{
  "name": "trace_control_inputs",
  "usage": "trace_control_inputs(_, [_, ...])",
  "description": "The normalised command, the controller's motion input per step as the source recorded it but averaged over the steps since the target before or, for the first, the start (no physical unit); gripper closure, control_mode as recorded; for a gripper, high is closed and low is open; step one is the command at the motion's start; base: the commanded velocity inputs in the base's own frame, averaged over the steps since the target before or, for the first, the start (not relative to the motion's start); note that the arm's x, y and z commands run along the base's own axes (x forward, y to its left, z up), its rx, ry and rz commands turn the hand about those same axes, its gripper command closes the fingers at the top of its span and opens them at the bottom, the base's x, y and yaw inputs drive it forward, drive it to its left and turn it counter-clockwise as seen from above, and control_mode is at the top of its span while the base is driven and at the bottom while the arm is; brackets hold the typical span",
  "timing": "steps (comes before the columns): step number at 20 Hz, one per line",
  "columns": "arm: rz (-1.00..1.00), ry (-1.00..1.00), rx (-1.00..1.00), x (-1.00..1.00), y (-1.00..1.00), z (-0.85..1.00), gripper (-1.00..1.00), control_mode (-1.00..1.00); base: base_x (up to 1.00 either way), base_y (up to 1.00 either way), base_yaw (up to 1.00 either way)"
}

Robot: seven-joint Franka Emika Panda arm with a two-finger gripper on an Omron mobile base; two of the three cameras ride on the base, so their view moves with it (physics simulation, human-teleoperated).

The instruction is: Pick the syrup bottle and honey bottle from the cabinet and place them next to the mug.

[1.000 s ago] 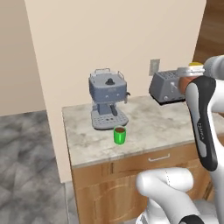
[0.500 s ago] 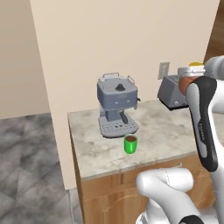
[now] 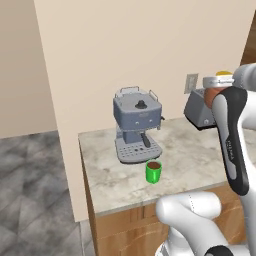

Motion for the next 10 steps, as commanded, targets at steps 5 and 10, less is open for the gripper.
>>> trace_control_inputs(5, [0.0, 0.0, 0.0, 0.0, 0.0, 0.0, 1.0, 1.0, 0.0, 0.0, 0.0])
trace_control_inputs(10, [0.01, 0.0, 0.0, 0.09, 0.0, 0.0, 1.0, -1.0, 0.0, 0.0, 0.0])
